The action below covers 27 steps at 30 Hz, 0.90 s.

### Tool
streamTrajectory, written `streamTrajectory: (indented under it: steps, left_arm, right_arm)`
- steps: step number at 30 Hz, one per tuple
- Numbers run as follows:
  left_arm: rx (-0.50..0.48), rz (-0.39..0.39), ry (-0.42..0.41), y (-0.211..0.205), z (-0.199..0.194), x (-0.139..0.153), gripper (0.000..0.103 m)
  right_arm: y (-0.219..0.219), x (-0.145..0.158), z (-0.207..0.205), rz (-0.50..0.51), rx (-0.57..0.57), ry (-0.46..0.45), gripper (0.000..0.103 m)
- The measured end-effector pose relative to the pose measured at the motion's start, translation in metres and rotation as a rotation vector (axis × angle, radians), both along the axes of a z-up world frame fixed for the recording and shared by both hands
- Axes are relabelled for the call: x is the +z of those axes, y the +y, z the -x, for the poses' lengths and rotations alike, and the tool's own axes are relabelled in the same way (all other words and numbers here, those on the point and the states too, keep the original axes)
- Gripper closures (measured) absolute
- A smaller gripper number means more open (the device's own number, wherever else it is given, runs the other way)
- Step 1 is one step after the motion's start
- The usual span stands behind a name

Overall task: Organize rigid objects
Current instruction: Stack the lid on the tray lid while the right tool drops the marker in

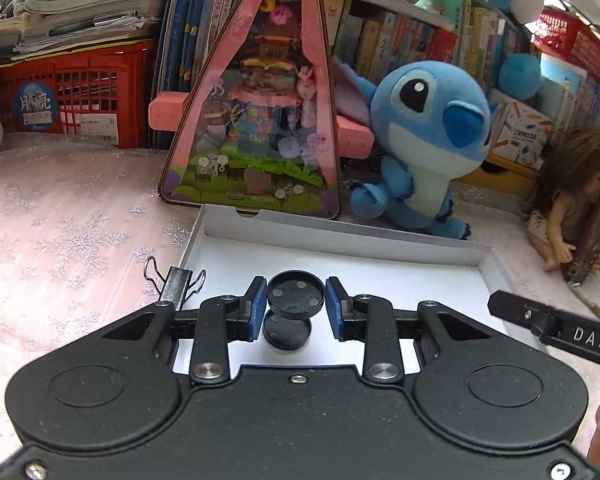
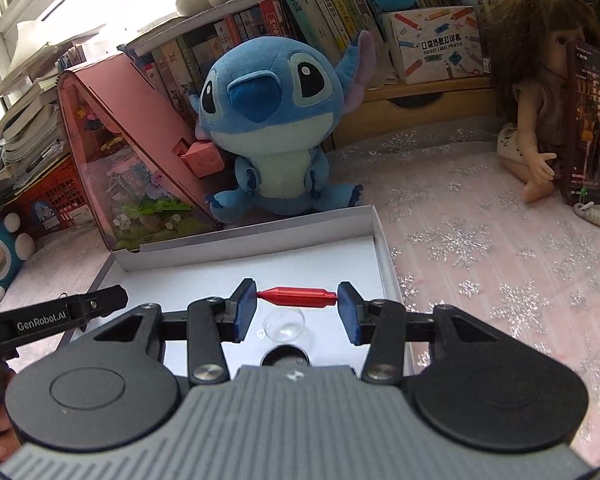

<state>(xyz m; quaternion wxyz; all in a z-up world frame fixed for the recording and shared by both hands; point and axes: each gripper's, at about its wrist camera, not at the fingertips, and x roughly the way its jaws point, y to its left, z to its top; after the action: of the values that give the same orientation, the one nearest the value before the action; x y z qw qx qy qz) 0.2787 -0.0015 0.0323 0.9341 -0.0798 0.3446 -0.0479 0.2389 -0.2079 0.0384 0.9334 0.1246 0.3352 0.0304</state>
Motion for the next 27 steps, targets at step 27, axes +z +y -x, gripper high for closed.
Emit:
streamTrajectory:
  steps: [27]
  left_arm:
    - [-0.002, -0.116, 0.010, -0.020, -0.014, -0.030, 0.073]
  right_arm:
    - [0.020, -0.031, -0.023, 0.077, 0.007, 0.029, 0.053]
